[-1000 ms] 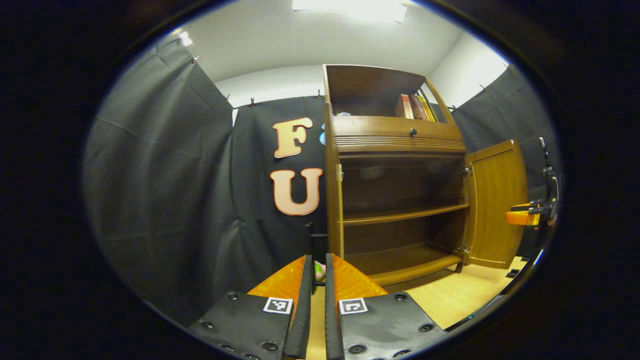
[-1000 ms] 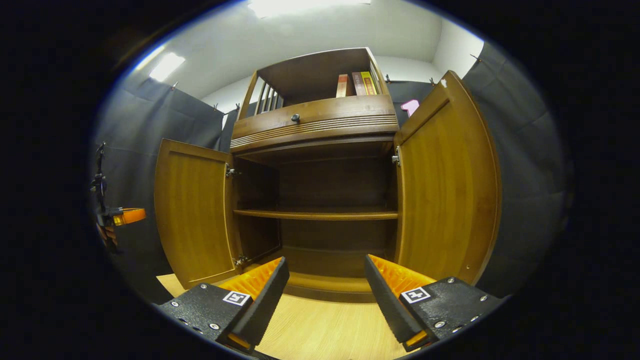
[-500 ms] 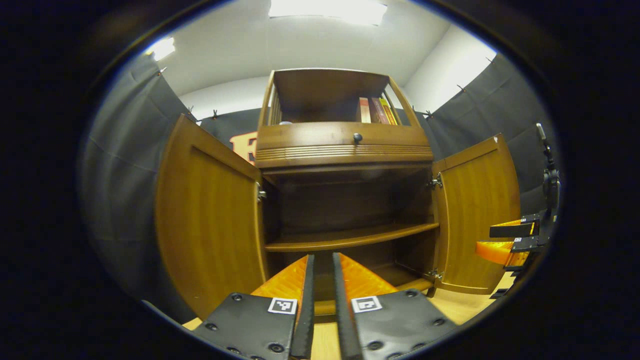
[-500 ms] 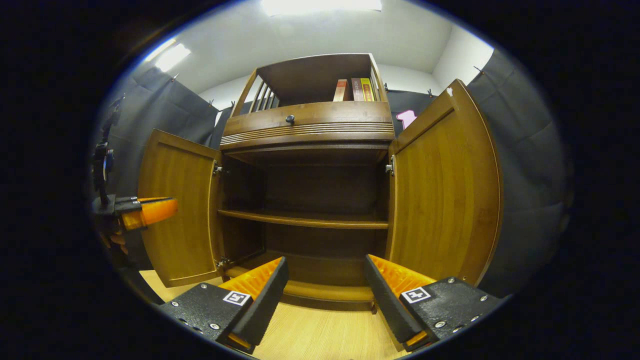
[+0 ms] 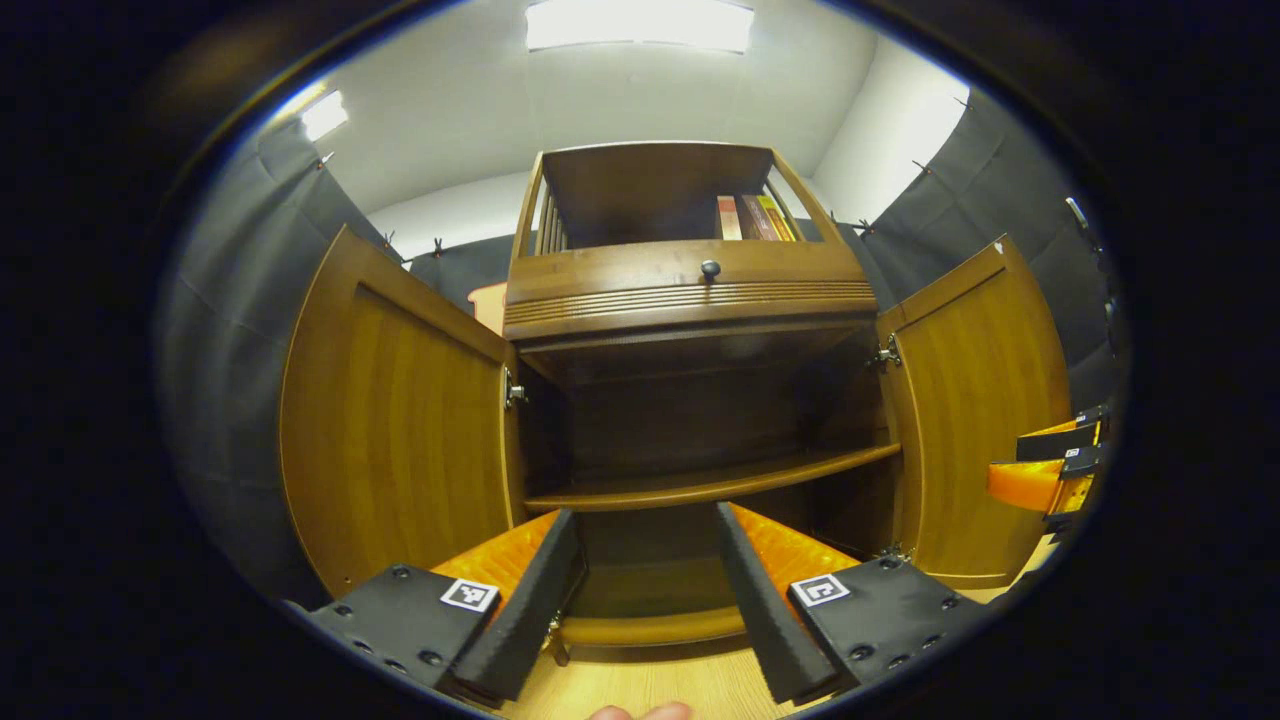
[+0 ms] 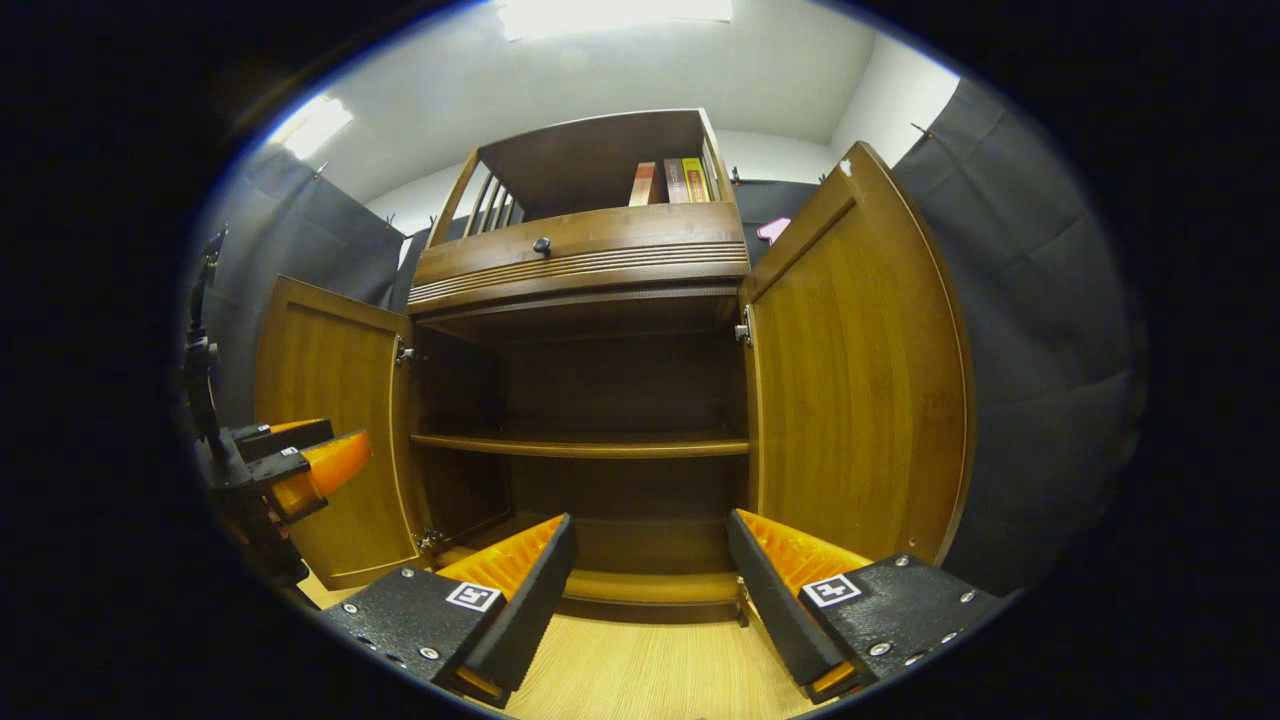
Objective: Open the right door of the double-door shoe cabinet with the right hand, and open the left door with the left hand.
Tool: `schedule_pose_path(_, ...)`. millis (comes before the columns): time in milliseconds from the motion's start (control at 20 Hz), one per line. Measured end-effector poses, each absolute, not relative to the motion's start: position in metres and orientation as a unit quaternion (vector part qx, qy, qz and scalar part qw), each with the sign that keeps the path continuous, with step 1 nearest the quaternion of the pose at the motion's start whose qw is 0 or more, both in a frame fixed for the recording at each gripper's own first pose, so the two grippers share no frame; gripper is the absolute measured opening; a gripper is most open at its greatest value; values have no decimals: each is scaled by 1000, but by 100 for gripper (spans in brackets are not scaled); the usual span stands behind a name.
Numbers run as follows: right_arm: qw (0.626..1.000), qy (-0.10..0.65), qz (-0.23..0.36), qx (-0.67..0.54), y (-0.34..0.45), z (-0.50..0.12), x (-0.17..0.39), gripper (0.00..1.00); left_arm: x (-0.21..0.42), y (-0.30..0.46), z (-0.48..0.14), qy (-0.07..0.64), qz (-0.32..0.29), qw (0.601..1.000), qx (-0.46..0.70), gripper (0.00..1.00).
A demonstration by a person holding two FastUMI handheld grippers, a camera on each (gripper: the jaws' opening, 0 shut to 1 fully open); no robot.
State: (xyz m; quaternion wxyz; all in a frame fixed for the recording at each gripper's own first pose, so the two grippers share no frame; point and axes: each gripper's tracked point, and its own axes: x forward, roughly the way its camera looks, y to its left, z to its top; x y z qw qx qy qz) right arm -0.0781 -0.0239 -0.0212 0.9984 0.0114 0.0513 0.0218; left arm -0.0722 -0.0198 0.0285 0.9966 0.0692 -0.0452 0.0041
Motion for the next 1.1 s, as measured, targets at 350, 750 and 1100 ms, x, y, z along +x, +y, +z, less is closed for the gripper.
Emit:
schedule_pose_path(350,998,51,30,15,-14,-16,-74,94,-64,19,26,-27,44,998,36,96)
schedule_pose_path(750,998,50,15,25,-21,-14,-71,94,-60,24,32,-35,44,998,30,98)
schedule_pose_path(1100,998,56,19,24,-18,-19,-72,94,-57,30,23,-26,53,998,27,97)
